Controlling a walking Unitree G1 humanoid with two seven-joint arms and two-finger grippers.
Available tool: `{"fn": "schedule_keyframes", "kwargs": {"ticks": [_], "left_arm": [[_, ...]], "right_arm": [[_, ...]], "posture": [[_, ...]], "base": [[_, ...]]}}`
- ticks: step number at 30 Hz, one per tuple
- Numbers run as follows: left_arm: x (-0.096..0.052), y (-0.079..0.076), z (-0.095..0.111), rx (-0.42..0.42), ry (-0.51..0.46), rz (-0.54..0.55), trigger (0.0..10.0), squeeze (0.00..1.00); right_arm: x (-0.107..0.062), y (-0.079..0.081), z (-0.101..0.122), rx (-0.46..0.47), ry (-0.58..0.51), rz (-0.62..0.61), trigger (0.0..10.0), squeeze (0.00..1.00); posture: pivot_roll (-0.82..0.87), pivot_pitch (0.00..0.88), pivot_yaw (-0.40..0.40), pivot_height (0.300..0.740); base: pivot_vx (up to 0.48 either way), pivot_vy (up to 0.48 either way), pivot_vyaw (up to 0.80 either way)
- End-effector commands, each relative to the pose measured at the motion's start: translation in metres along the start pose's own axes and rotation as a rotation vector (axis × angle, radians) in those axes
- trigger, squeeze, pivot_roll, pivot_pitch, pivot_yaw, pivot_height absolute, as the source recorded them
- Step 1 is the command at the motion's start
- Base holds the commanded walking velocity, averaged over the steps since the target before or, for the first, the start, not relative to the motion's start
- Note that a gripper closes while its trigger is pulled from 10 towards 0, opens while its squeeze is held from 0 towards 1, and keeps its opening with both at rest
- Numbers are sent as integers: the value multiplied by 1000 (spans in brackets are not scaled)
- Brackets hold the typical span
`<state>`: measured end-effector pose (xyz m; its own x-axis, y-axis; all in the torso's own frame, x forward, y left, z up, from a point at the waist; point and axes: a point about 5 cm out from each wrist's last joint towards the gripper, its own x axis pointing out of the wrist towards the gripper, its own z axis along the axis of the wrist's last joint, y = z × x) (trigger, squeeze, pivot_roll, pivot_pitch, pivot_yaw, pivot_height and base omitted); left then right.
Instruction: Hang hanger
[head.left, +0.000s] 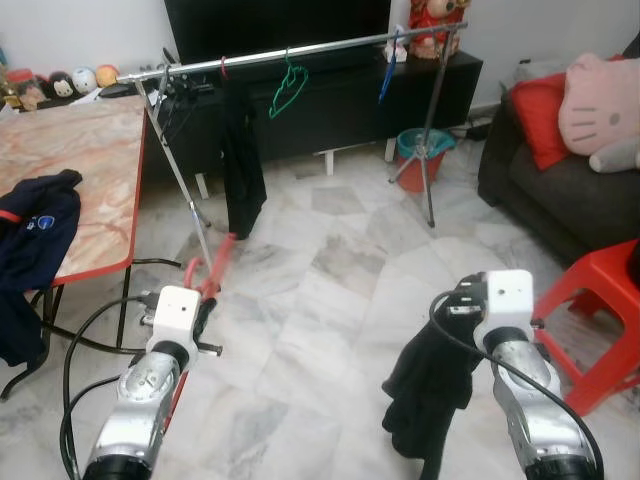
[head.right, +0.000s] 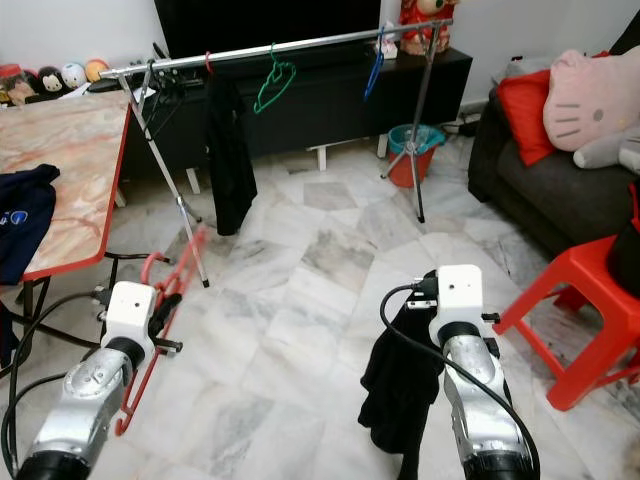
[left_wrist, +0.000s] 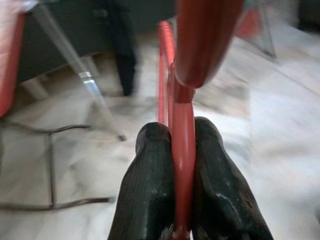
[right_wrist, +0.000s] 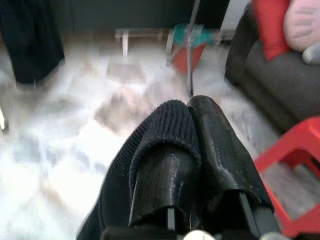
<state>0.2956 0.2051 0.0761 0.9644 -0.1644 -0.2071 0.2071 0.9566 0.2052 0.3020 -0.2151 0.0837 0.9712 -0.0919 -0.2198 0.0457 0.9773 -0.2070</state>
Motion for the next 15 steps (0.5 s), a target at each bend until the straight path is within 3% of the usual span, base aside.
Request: {"fn": "schedule_keyframes", "kwargs": {"ticks": [1, 3, 4, 6, 11, 15], "left_arm": [[3, -2, 12, 32, -20, -85, 10000, 0], [3, -2, 18, 73, -10, -179, 10000, 0], [3, -1, 23, 103, 1, -242, 10000, 0], [3, 0, 25, 130, 13, -281, 10000, 0], [6, 0, 34, 251, 74, -416, 10000, 0], [5, 2, 37, 290, 101, -461, 10000, 0]], "right_arm": [[4, 3, -1, -36, 56, 41, 10000, 0], [8, 8, -6, -82, 135, 107, 10000, 0], [12, 8, -3, -164, 139, 124, 10000, 0], [16, 8, 1, -202, 136, 126, 10000, 0], [36, 16, 20, -85, 150, 53, 10000, 0], [43, 22, 26, -48, 158, 40, 10000, 0]], "posture": [[35, 0, 43, 740], [35, 0, 43, 740], [36, 0, 45, 740], [33, 0, 49, 740], [35, 0, 49, 740], [37, 0, 49, 740]], "base": [[0, 0, 0], [0, 0, 0], [0, 0, 0], [0, 0, 0], [0, 0, 0], [0, 0, 0]]}}
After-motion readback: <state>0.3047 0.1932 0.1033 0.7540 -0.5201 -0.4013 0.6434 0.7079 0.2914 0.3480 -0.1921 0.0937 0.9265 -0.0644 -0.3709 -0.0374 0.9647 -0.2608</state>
